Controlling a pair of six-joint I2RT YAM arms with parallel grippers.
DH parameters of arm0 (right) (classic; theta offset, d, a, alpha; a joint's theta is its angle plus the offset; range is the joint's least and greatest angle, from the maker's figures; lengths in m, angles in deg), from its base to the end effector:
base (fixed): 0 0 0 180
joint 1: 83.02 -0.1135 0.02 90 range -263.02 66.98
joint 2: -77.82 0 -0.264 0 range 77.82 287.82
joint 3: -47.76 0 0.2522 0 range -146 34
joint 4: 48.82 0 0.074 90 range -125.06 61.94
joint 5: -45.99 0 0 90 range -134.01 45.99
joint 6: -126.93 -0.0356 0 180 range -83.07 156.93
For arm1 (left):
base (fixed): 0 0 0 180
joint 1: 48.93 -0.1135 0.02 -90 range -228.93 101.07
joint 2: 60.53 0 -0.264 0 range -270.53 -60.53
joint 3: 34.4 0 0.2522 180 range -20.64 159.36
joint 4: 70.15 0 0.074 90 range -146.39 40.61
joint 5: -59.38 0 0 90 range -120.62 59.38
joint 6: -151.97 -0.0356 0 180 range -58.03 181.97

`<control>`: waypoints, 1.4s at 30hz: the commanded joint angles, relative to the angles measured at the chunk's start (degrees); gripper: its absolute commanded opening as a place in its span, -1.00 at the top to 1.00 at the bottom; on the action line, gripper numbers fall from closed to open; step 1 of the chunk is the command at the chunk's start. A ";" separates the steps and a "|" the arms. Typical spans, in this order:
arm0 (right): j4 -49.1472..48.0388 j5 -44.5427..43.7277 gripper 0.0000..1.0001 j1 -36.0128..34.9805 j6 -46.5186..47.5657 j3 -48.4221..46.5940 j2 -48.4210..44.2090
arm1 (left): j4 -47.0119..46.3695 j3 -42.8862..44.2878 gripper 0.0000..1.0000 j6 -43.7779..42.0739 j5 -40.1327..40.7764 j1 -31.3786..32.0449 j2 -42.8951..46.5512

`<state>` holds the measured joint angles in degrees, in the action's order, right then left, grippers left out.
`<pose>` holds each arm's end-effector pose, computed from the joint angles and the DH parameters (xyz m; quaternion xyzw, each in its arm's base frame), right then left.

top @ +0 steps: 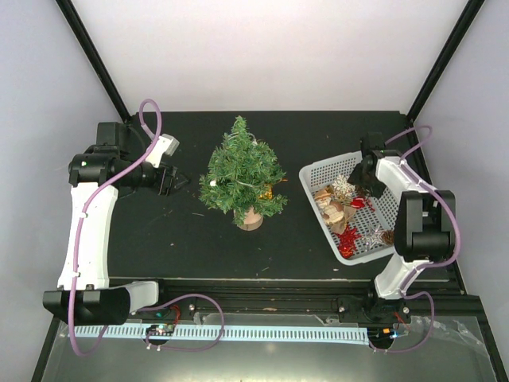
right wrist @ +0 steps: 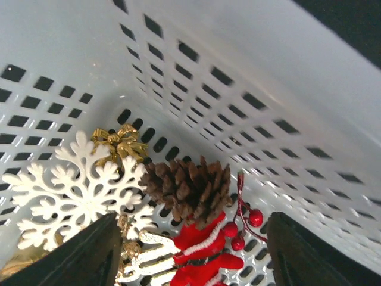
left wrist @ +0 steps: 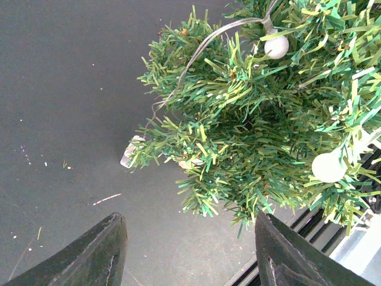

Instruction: Decorate the small christmas tree

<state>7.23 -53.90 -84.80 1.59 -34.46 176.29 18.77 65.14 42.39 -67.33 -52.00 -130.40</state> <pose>0.3342 0.0043 0.2001 0.2969 0.9387 -0.0320 0.1724 0.2016 -0.0105 0.3981 0.2140 0.8937 -0.2483 0.3064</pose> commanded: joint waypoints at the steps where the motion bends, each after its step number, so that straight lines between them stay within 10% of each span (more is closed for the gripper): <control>1: 0.21 1.48 -0.37 0.33 -0.25 -3.27 3.82 | 0.78 0.32 -0.20 -1.02 -1.29 -0.58 0.75; 42: -0.07 -0.87 0.50 0.30 0.15 0.64 1.49 | 0.08 -0.26 -0.20 -0.82 -1.66 -0.50 1.10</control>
<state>6.90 -53.02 -84.76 1.11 -34.92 180.18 18.77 65.05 42.39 -67.37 -52.00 -130.29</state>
